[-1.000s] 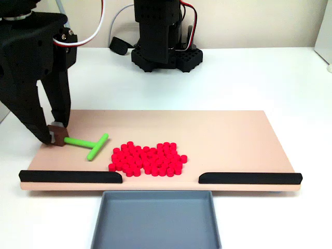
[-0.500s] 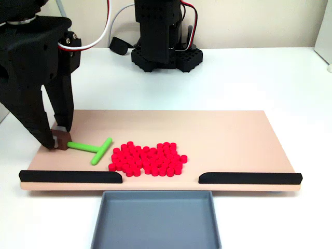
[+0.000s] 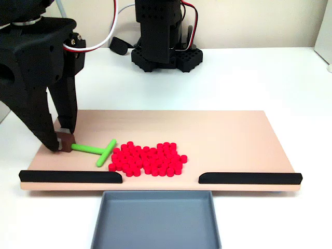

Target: Gather the right side granules

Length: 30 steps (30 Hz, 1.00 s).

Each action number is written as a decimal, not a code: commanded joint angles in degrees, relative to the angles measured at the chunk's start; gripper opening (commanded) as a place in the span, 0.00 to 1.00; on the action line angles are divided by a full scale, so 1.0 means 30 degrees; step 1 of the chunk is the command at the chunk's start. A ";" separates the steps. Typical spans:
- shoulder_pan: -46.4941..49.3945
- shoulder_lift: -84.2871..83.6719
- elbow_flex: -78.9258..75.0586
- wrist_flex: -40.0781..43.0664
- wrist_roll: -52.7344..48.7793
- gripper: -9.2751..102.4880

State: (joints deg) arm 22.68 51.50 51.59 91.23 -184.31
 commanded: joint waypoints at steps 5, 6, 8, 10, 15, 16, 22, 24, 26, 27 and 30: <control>-0.0234 0.0146 -0.0527 0.0088 -1.3330 0.08; -0.0264 0.0146 -0.0527 0.0088 -1.3301 0.08; -0.0293 0.0146 -0.0527 0.0088 -1.3271 0.08; -0.0322 0.0146 -0.0527 0.0088 -1.3242 0.08; -0.0439 0.0176 -0.0527 0.0117 -1.3066 0.08; -0.0469 0.0176 -0.0527 0.0117 -1.3037 0.08; -0.0557 0.0205 -0.0527 0.0146 -1.2920 0.08; -0.0615 0.0205 -0.0527 0.0176 -1.2891 0.08; -0.0674 0.0205 -0.0527 0.0176 -1.2803 0.08; -0.0703 0.0205 -0.0527 0.0176 -1.2803 0.08; -0.0762 0.0205 -0.0527 0.0205 -1.2744 0.08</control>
State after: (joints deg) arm 21.09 51.50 51.59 91.49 -184.31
